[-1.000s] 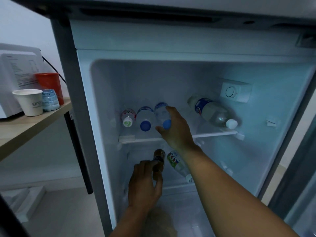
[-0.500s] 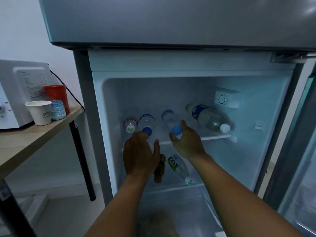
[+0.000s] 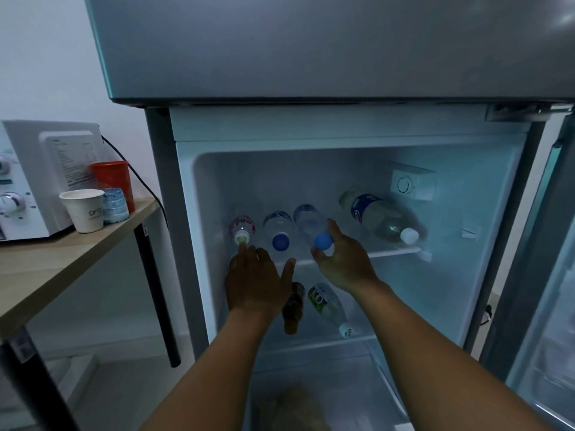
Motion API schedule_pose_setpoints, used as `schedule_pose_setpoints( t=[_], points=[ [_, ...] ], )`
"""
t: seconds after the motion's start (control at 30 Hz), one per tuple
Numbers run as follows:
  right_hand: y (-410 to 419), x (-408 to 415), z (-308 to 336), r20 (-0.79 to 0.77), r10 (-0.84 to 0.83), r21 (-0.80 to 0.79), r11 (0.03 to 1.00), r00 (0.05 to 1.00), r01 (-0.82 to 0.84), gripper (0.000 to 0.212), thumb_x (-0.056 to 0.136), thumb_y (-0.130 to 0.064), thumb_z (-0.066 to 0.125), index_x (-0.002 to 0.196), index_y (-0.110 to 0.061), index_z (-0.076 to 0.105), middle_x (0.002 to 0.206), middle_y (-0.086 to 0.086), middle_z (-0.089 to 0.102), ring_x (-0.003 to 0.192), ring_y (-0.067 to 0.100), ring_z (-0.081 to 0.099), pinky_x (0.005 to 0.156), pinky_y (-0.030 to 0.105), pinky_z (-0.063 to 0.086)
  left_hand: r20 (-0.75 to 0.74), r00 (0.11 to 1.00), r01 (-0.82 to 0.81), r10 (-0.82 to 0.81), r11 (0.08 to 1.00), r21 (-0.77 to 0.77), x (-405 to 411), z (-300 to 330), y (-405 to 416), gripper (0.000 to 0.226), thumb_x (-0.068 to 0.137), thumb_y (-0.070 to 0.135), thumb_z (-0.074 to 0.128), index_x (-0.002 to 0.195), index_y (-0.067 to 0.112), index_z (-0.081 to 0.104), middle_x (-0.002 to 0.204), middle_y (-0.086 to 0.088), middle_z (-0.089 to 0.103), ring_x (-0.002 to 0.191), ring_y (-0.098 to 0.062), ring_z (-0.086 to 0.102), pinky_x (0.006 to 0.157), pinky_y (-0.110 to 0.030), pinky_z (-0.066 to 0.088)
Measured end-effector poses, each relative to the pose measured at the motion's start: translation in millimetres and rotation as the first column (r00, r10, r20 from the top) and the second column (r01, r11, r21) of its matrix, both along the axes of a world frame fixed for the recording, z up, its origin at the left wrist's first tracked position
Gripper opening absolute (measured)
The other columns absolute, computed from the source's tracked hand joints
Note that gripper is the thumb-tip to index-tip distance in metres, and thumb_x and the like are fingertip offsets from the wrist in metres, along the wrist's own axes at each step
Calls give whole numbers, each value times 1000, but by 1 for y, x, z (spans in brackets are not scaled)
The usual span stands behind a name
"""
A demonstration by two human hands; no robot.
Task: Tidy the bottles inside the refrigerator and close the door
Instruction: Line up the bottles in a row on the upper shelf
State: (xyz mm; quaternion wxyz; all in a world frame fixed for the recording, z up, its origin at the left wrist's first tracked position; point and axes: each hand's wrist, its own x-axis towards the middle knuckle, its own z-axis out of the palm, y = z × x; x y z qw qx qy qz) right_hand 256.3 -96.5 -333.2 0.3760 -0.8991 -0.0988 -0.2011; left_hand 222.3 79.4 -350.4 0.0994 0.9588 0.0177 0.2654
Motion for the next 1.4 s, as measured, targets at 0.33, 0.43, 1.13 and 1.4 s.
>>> schedule_pose_setpoints(
  t=[0.33,0.43,1.13,1.4],
  points=[
    [4,-19,-31,302,-84,230,973,950,13,40,89,-22,67,126,-17,51,121,-1,46,113,12,43,92,22,40,126,991,15,-41,979,203,9,-18,12,67,89,65,40,122,10,58,121,-10,61,111,-31,56,94,-41,38],
    [0,-33,-77,491,-218,180,973,844,147,31,84,-7,66,114,-10,57,114,5,47,112,19,41,94,21,38,123,992,10,-36,977,211,12,-19,13,67,89,65,42,126,10,55,125,-9,60,114,-32,54,96,-42,38],
    [-6,-35,-154,-192,-156,84,981,969,174,27,87,-14,63,89,-21,37,80,1,55,67,12,54,52,20,43,155,987,1,-36,977,215,16,-20,12,62,86,62,52,120,10,57,121,-8,62,114,-34,56,92,-44,40],
    [-2,-50,-91,214,-314,313,919,925,240,7,83,-16,66,87,-16,60,77,1,61,68,19,56,62,29,46,95,995,26,-45,982,188,10,-14,11,64,88,61,50,129,12,52,133,-6,57,126,-33,49,102,-43,35]
  ],
)
